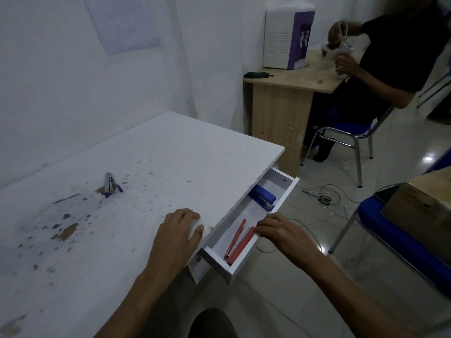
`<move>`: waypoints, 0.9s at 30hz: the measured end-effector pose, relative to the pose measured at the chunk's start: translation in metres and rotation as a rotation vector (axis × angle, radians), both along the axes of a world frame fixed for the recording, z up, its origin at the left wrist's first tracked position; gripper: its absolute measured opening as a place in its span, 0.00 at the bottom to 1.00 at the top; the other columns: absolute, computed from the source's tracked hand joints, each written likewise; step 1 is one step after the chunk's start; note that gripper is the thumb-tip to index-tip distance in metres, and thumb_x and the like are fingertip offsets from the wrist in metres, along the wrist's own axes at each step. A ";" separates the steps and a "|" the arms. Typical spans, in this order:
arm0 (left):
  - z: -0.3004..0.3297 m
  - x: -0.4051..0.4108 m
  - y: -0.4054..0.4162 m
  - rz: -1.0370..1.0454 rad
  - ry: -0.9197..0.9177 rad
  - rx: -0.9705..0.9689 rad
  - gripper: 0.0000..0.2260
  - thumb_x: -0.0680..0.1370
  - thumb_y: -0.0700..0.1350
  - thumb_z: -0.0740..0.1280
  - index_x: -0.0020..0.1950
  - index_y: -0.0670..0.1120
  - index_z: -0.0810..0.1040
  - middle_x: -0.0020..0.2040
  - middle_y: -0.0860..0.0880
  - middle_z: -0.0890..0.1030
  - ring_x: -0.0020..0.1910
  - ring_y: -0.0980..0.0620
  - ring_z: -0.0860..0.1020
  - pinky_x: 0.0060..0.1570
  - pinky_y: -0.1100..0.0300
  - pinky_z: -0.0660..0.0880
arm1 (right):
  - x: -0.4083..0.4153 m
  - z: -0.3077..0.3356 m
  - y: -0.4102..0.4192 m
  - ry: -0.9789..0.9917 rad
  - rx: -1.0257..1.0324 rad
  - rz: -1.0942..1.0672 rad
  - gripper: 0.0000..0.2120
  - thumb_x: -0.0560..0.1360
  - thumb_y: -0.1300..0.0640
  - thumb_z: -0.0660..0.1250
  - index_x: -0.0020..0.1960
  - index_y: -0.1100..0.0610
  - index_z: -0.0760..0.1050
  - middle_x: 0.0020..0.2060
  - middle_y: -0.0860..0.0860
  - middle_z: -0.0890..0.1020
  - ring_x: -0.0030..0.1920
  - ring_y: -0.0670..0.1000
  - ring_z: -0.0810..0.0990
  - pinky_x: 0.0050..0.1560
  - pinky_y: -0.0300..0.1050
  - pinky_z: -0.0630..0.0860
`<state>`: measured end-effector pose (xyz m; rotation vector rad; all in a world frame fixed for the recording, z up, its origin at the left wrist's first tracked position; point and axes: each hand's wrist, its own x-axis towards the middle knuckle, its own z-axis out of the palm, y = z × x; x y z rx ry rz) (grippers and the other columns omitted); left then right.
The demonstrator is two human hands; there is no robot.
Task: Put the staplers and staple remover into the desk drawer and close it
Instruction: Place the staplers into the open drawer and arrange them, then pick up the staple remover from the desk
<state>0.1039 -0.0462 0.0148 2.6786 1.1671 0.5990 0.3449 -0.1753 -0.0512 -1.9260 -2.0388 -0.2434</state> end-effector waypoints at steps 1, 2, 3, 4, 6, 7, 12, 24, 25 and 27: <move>-0.002 0.000 0.001 -0.004 -0.009 0.003 0.17 0.66 0.52 0.67 0.49 0.42 0.79 0.47 0.40 0.83 0.43 0.40 0.82 0.44 0.45 0.77 | 0.000 0.001 0.000 0.003 0.002 0.000 0.16 0.66 0.56 0.77 0.53 0.50 0.80 0.49 0.48 0.84 0.49 0.48 0.81 0.46 0.41 0.79; -0.003 -0.001 0.001 -0.004 -0.017 -0.001 0.18 0.67 0.52 0.67 0.50 0.42 0.79 0.48 0.40 0.83 0.44 0.40 0.81 0.45 0.45 0.77 | 0.000 0.001 0.000 0.008 0.003 0.000 0.16 0.66 0.56 0.77 0.53 0.50 0.81 0.49 0.48 0.84 0.50 0.49 0.81 0.46 0.41 0.79; -0.004 -0.001 0.001 -0.003 -0.024 -0.009 0.18 0.68 0.53 0.66 0.51 0.43 0.79 0.50 0.40 0.83 0.46 0.40 0.81 0.47 0.45 0.76 | 0.000 0.001 0.000 0.019 0.000 -0.002 0.16 0.67 0.56 0.77 0.53 0.50 0.80 0.49 0.48 0.84 0.50 0.49 0.81 0.47 0.42 0.79; -0.004 -0.001 0.001 -0.002 -0.030 -0.017 0.18 0.68 0.53 0.65 0.52 0.43 0.79 0.51 0.40 0.82 0.48 0.40 0.80 0.48 0.46 0.75 | -0.001 0.001 0.000 0.034 -0.005 -0.006 0.16 0.67 0.56 0.76 0.54 0.51 0.80 0.49 0.49 0.84 0.51 0.49 0.81 0.47 0.43 0.79; -0.004 -0.002 -0.001 0.000 -0.042 -0.034 0.19 0.69 0.55 0.64 0.54 0.44 0.78 0.54 0.41 0.81 0.50 0.41 0.79 0.51 0.46 0.75 | -0.002 0.001 -0.001 0.062 -0.005 -0.016 0.15 0.67 0.56 0.76 0.53 0.51 0.81 0.49 0.49 0.84 0.51 0.50 0.81 0.48 0.43 0.79; -0.004 -0.003 -0.002 0.000 -0.043 -0.042 0.19 0.70 0.55 0.64 0.54 0.44 0.78 0.54 0.42 0.81 0.51 0.42 0.78 0.52 0.46 0.75 | -0.003 0.002 -0.001 0.073 -0.006 -0.020 0.15 0.67 0.56 0.76 0.53 0.51 0.81 0.49 0.49 0.84 0.51 0.50 0.81 0.47 0.43 0.79; -0.006 -0.010 -0.003 -0.022 -0.039 -0.057 0.19 0.70 0.55 0.64 0.54 0.44 0.78 0.55 0.42 0.81 0.51 0.41 0.79 0.51 0.45 0.76 | -0.006 0.011 -0.007 0.093 -0.012 -0.027 0.13 0.71 0.53 0.72 0.56 0.50 0.79 0.52 0.49 0.83 0.54 0.50 0.80 0.50 0.41 0.75; 0.005 -0.089 0.016 0.157 -0.193 -0.068 0.17 0.70 0.47 0.65 0.53 0.38 0.78 0.51 0.37 0.82 0.49 0.37 0.81 0.55 0.49 0.64 | -0.094 0.074 0.049 0.540 -0.091 0.154 0.09 0.77 0.48 0.61 0.50 0.49 0.78 0.42 0.35 0.76 0.43 0.38 0.77 0.44 0.28 0.72; 0.004 -0.105 0.021 0.187 -0.188 -0.090 0.19 0.72 0.50 0.63 0.54 0.38 0.77 0.53 0.37 0.81 0.51 0.38 0.80 0.57 0.49 0.65 | -0.108 0.077 0.061 0.561 -0.100 0.184 0.09 0.77 0.49 0.62 0.50 0.50 0.79 0.42 0.35 0.76 0.43 0.38 0.77 0.44 0.28 0.72; 0.001 -0.125 0.030 0.216 -0.182 -0.104 0.26 0.75 0.60 0.56 0.56 0.39 0.76 0.55 0.38 0.81 0.53 0.40 0.79 0.60 0.49 0.68 | -0.127 0.082 0.078 0.593 -0.120 0.224 0.10 0.77 0.49 0.62 0.50 0.51 0.79 0.44 0.39 0.79 0.43 0.40 0.78 0.45 0.30 0.74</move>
